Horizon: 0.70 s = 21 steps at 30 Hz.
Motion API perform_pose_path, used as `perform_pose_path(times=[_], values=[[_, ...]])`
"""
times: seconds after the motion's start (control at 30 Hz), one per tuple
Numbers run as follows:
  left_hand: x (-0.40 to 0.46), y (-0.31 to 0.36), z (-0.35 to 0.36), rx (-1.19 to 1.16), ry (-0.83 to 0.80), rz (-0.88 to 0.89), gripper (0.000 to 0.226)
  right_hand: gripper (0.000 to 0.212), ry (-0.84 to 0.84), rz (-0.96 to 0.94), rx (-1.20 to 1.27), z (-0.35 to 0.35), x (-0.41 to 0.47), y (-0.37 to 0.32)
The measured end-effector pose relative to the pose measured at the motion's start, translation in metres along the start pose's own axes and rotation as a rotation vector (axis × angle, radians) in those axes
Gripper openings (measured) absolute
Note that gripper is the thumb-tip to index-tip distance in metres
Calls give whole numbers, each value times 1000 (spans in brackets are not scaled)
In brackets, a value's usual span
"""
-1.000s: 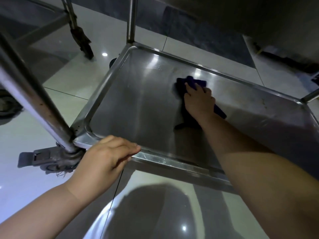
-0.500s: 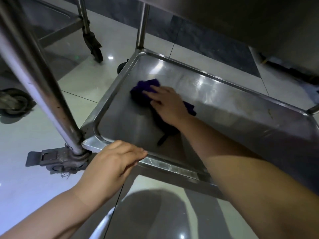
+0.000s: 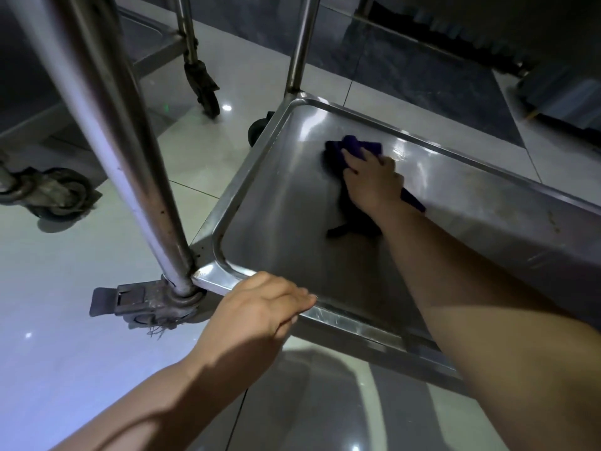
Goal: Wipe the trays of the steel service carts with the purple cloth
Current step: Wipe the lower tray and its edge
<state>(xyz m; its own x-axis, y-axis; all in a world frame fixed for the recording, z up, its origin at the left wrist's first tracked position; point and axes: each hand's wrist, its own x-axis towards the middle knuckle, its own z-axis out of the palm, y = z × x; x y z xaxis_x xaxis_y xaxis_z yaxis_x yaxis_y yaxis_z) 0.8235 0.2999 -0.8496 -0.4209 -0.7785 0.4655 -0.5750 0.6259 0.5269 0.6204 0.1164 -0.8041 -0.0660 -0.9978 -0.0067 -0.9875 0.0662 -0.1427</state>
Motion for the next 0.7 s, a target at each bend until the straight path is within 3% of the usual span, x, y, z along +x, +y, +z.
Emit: perform_pose_path(times=[0.2,0.47,0.6,0.7], values=[[-1,-3,0,-7,-35,16,28,45,-80,-359,8,10,-2,-59],[-4,1,-2,21,-82,26,30,45,-121,-617,5,7,-59,-53],[-6,8,0,111,-56,35,32,44,-144,-642,55,7,-82,-24],[-6,15,-1,136,-52,20,43,43,-55,-489,25,5,-72,22]])
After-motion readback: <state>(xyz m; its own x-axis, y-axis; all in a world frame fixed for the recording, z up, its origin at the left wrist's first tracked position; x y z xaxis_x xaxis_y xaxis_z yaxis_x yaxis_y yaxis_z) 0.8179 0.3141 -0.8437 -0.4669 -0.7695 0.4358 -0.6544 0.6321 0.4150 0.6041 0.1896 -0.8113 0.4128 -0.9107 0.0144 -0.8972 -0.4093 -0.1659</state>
